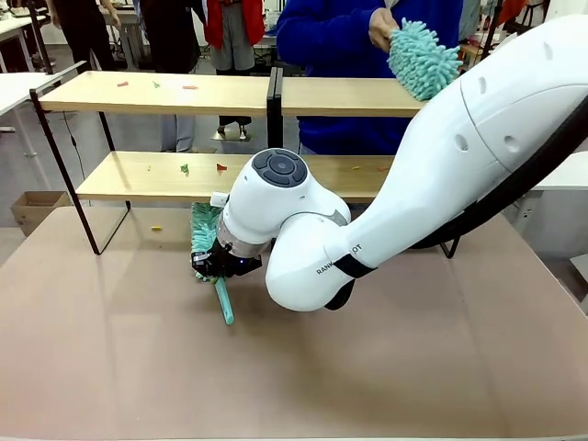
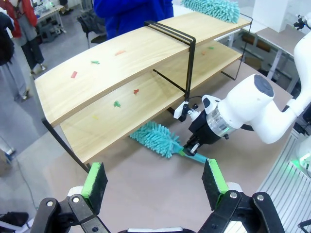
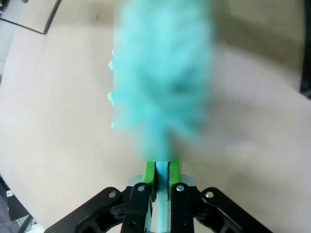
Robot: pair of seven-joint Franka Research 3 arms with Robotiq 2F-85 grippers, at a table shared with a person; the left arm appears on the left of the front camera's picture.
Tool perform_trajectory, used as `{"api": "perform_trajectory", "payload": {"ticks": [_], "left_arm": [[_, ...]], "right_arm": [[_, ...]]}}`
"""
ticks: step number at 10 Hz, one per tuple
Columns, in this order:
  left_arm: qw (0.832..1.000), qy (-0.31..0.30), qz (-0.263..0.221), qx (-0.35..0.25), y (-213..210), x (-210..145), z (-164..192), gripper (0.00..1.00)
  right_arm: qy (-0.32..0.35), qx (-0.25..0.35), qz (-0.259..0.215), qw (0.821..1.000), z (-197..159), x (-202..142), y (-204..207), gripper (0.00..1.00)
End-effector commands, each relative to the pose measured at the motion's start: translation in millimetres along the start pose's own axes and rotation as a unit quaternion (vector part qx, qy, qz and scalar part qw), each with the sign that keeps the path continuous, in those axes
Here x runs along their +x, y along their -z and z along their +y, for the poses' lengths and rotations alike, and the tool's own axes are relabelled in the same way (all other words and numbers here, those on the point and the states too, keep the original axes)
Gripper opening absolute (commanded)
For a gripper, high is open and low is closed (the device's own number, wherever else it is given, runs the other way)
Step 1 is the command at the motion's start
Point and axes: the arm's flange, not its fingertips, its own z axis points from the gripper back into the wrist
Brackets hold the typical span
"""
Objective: Clean the shelves.
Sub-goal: Clean a randomly selected level of the Shelf with the Duster.
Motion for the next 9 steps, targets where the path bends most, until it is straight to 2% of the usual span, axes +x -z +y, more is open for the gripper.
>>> {"api": "perform_trajectory", "payload": {"ticks": [1,4,7,9], "left_arm": [[1.000,-0.001,-0.001,-0.002,0.7,0.0,0.1,1.00],[1.000,-0.001,-0.001,-0.002,0.7,0.0,0.1,1.00],[1.000,-0.001,-0.001,-0.002,0.7,0.0,0.1,1.00],[1.000,-0.001,-0.001,-0.002,0.7,0.0,0.1,1.00]], "right_arm": [[-0.020,0.029,0.013,0.999,2.3,18.9,-3.6,0.12],[-0.064,0.052,0.052,0.995,13.6,24.8,3.0,0.12],[-0.080,0.055,0.050,0.994,16.6,33.1,5.6,0.12],[-0.131,0.078,0.073,0.986,15.4,33.7,-0.4,0.12]]}}
